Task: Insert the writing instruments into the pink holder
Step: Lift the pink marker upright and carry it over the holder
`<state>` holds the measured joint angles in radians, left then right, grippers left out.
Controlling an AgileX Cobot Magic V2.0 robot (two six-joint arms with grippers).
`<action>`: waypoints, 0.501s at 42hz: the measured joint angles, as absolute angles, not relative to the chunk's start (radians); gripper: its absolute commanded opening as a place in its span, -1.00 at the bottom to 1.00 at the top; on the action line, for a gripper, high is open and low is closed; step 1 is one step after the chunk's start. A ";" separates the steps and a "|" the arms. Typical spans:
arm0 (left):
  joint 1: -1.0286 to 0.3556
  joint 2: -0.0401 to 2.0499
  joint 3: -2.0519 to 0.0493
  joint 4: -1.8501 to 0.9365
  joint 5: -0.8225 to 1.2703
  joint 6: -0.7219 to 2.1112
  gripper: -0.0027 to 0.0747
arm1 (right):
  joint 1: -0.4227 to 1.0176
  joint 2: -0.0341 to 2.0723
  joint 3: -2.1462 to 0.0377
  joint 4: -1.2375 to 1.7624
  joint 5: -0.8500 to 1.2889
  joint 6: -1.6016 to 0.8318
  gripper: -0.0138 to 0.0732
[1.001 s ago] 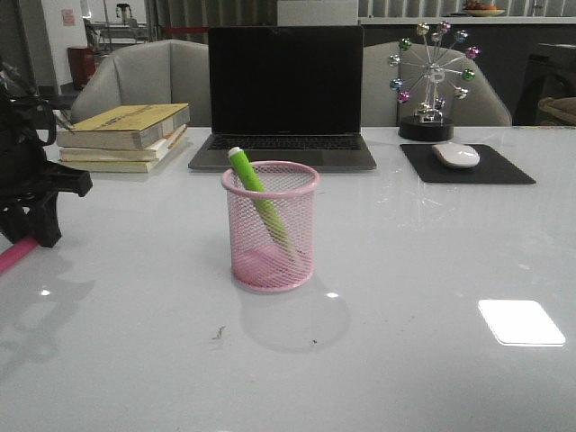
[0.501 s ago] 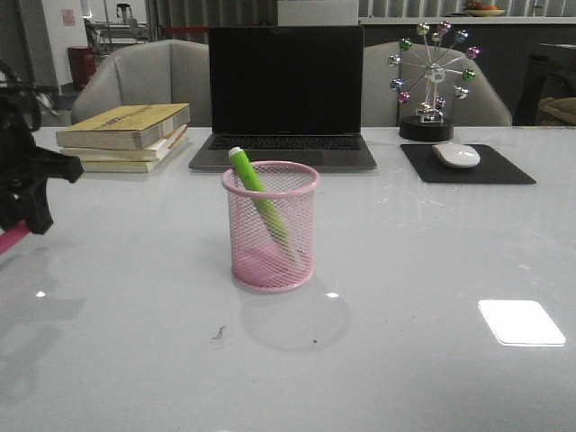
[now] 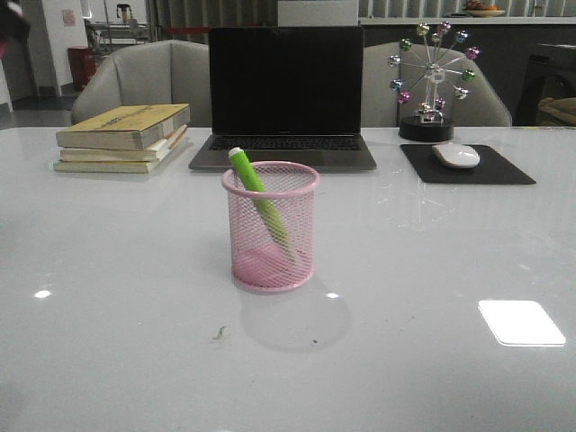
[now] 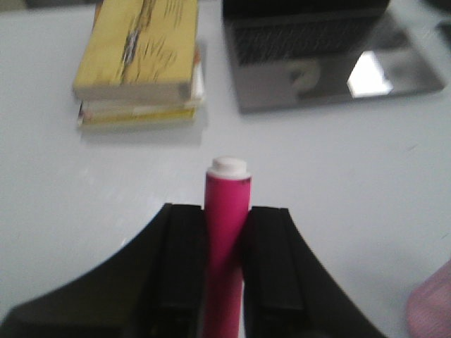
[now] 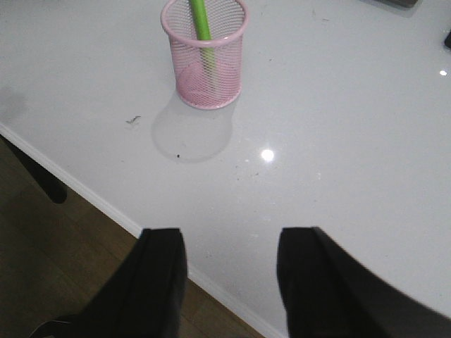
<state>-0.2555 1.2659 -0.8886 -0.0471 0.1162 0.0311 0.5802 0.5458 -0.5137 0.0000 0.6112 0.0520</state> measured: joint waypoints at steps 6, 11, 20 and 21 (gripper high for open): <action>-0.406 1.192 -0.810 -0.050 -0.112 0.031 -0.70 | 0.580 0.546 -0.514 0.000 0.611 0.052 0.30; -0.525 1.221 -0.801 -0.050 -0.256 0.031 -0.70 | 0.580 0.546 -0.514 0.000 0.611 0.052 0.30; -0.678 1.424 -0.801 -0.050 -0.662 0.031 -0.70 | 0.580 0.546 -0.514 0.000 0.611 0.052 0.30; -0.690 1.449 -0.802 -0.050 -0.697 0.031 -0.70 | 0.580 0.546 -0.514 0.000 0.611 0.052 0.30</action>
